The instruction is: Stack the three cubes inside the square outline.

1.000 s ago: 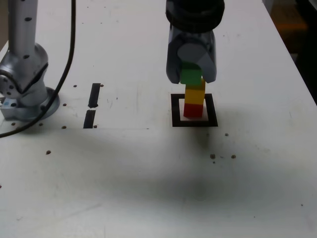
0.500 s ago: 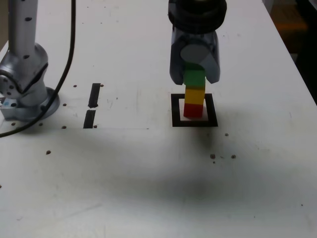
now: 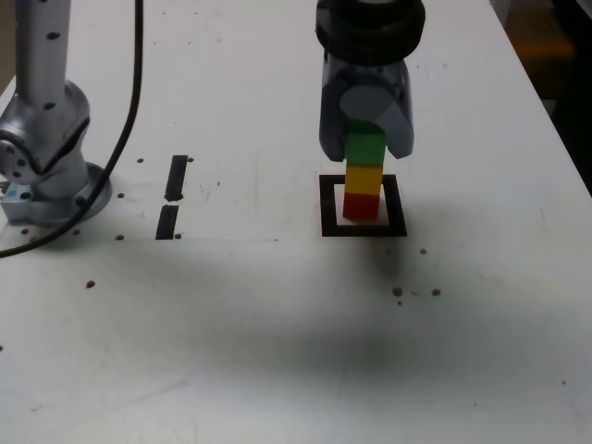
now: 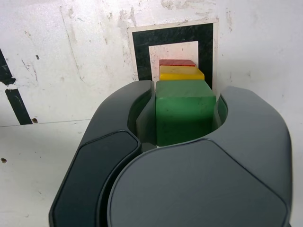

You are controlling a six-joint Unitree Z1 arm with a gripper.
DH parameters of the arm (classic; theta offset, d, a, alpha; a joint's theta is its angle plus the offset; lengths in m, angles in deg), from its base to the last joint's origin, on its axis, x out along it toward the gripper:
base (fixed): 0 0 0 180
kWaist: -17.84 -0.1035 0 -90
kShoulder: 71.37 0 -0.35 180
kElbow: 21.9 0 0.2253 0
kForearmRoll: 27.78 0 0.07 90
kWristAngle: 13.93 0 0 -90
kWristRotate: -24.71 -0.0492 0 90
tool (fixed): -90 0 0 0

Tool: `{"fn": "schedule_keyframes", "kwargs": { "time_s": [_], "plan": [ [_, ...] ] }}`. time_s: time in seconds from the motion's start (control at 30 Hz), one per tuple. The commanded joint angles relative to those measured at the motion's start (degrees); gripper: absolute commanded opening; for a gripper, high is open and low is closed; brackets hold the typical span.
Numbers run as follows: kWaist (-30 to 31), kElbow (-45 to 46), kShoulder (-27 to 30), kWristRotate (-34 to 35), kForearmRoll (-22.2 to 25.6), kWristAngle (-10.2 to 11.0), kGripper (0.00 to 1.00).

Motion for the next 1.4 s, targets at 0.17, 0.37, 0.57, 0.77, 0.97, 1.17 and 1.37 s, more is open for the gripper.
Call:
{"fn": "schedule_keyframes", "kwargs": {
  "time_s": [0.17,0.37,0.57,0.77,0.97,1.17,1.37],
  "plan": [
    [-0.18,0.61,-0.26,0.25,-0.1,0.14,0.29],
    [-0.28,0.73,-0.76,0.26,-0.67,0.0,0.31],
    [-0.33,0.82,-0.79,0.26,-0.81,-0.11,0.36],
    [-0.72,1.66,-0.68,0.26,-1.37,-0.74,0.81],
    [-0.74,1.66,0.53,0.46,-1.25,0.35,0.98],
    [-0.55,1.02,3.33,1.07,1.14,1.36,1.0],
    [2.2,-0.85,12.94,1.3,8.97,1.67,1.0]
  ]
}}
